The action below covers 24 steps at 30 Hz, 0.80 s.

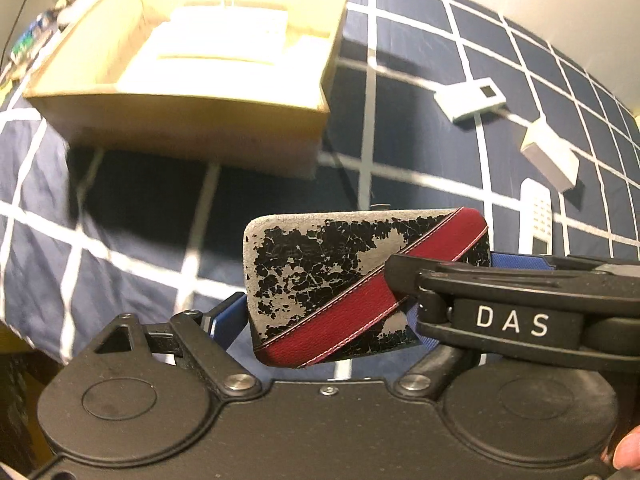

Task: Organize objects
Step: 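Carry the phone case with the right gripper over the box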

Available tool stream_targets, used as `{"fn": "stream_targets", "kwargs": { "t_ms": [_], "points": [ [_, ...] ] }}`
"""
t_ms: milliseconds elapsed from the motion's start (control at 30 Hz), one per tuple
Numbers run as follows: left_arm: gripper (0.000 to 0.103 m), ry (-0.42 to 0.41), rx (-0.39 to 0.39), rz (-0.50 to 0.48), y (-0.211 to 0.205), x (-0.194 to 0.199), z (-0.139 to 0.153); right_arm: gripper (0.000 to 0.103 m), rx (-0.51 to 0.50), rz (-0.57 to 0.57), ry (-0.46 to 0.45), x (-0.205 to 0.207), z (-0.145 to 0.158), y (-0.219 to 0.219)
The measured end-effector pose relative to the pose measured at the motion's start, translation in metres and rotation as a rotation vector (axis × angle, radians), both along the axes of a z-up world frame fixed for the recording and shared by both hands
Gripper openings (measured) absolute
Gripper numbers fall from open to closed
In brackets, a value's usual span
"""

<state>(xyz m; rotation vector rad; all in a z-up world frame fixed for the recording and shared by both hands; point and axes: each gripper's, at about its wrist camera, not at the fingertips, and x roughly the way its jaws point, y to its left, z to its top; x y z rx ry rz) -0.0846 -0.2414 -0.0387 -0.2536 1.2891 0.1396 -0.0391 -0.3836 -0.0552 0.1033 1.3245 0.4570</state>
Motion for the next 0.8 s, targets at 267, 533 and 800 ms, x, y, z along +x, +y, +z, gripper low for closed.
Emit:
{"fn": "stream_targets", "kwargs": {
  "t_ms": [267, 533, 800],
  "points": [
    [0.084, -0.053, 0.036, -0.064, 0.048, 0.03, 0.029, 0.077, 0.036, -0.065, -0.06, 0.025, 0.029, 0.044],
    [0.084, -0.093, 0.055, -0.122, 0.105, 0.064, 0.044, 0.077, 0.052, -0.128, -0.104, 0.052, 0.047, 0.095],
    [0.084, -0.1, 0.052, -0.151, 0.15, 0.087, 0.044, 0.077, 0.054, -0.158, -0.116, 0.073, 0.05, 0.141]
  ]
}}
